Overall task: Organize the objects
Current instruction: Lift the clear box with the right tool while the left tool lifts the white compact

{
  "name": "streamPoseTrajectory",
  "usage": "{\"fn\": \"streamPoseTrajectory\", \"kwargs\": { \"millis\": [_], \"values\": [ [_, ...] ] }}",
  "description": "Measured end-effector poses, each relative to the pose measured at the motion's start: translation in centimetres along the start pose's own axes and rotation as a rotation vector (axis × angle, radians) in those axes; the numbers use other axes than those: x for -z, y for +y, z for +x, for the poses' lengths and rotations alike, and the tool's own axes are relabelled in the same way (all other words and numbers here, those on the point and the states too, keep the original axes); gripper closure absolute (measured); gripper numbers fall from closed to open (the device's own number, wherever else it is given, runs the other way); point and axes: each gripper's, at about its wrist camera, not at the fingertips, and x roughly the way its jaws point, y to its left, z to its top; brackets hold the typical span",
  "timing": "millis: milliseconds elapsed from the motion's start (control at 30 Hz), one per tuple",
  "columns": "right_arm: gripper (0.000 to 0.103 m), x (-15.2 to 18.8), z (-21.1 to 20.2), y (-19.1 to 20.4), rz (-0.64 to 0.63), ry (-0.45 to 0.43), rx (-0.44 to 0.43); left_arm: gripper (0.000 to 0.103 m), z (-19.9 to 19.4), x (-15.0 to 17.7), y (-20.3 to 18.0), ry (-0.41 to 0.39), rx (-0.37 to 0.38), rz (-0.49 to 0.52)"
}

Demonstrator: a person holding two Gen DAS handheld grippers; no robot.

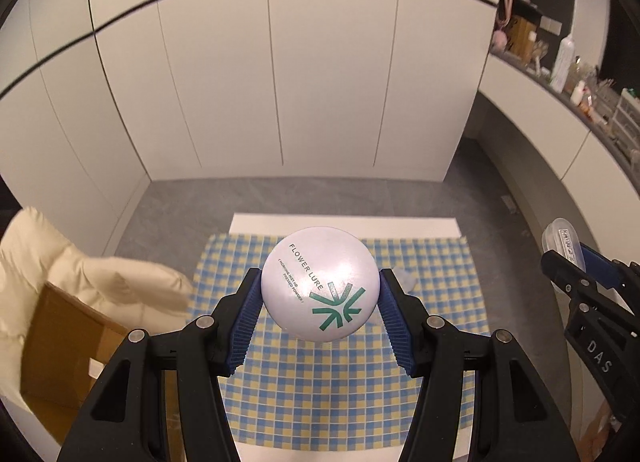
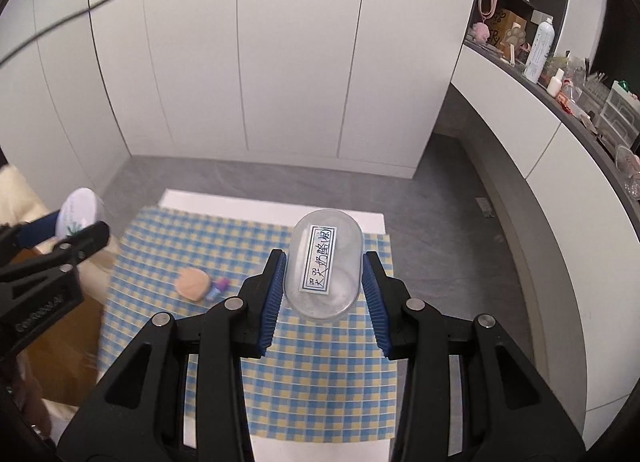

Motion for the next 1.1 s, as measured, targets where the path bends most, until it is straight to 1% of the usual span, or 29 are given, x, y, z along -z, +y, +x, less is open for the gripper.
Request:
{"fn": "streamPoseTrajectory", "kwargs": {
  "millis": [67,167,300,433,700,933,1100],
  "values": [
    [0.063,-1.0,-2.0,-0.1,0.002,-0.012,-0.008,0.046,-1.5,-0.7,0.0,-0.016,0.006,0.008],
    [0.063,-2.2,-5.0,-0.5,0.004,-0.033,-0.028,0.046,-4.0,-2.0,0.0,-0.051,-0.016,0.027],
    [0.063,-3.6,-8.8,-1.1,0.009,-0.073,-0.025,0.046,-7.2,-3.4,0.1,-0.089,-0.019,0.027],
    [0.063,-4.6,-11.8,-1.1,-0.005,-0.106,-0.022,0.046,-10.0,-4.1,0.1,-0.117,-0.003,0.023],
    [0.062,-5.3,-14.7,-0.7,-0.022,-0.130,-0.023,0.046,-14.2,-4.2,-0.1,-0.154,0.013,0.038],
    [0.062,-5.0,-15.2,-0.7,-0.022,-0.131,-0.017,0.046,-15.7,-3.6,-0.2,-0.160,0.017,0.051],
    [0.063,-4.5,-15.4,-0.8,-0.026,-0.117,0.007,0.046,-16.3,-3.2,-0.1,-0.160,0.021,0.051]
  ]
}}
